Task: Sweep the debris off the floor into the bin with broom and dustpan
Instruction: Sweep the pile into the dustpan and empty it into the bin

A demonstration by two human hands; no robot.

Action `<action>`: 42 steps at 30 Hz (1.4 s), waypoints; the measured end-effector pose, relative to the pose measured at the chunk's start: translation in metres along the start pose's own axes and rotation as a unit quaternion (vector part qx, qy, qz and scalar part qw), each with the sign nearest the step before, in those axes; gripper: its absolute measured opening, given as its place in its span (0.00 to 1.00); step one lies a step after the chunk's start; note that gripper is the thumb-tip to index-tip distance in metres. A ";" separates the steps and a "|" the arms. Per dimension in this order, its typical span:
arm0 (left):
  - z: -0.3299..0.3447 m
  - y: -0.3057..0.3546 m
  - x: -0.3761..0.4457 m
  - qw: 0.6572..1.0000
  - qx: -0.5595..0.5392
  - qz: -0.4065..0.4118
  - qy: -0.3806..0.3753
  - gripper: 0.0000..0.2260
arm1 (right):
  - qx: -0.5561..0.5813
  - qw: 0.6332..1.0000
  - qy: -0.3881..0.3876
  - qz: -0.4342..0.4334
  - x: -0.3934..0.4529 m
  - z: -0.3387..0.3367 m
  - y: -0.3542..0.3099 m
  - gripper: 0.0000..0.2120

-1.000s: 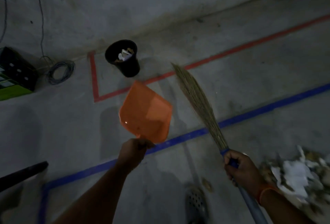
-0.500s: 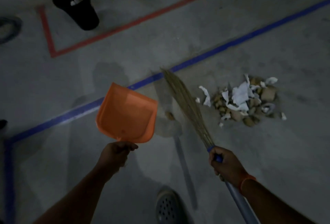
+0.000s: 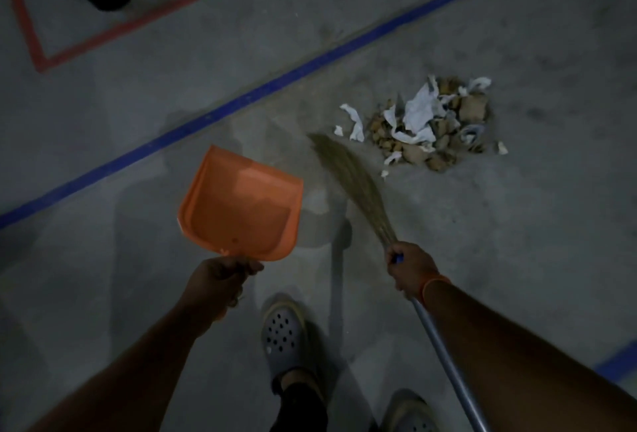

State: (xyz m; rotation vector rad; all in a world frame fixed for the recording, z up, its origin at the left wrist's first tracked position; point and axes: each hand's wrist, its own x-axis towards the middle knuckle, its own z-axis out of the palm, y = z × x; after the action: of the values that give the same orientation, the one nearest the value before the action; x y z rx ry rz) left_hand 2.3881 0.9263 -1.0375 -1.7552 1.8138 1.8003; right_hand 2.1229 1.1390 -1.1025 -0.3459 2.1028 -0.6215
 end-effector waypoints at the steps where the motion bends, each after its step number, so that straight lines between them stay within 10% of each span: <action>1: 0.006 0.002 -0.003 1.000 -0.002 0.000 -0.008 0.12 | 0.011 1.000 0.016 0.006 -0.005 -0.015 0.007 0.12; 16: 0.104 0.020 0.058 0.993 -0.010 0.009 -0.120 0.09 | 0.061 0.991 0.121 -0.013 -0.016 -0.179 0.121 0.13; 32: 0.212 0.018 0.215 0.980 0.086 0.021 -0.181 0.10 | 0.035 0.982 0.185 -0.010 0.150 -0.241 0.227 0.10; 38: 0.276 0.070 0.260 0.932 0.224 0.207 -0.196 0.11 | -0.043 0.988 0.140 -0.046 0.215 -0.243 0.259 0.12; 42: 0.253 0.059 0.321 0.940 0.200 0.036 -0.275 0.14 | -0.123 0.978 0.145 -0.089 0.236 -0.249 0.269 0.12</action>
State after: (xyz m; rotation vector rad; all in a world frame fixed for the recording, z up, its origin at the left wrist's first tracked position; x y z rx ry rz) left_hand 2.0729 0.8803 -1.2999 -0.9350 1.8321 1.5753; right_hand 1.7802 1.3296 -1.2928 -0.6200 2.4551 -0.5411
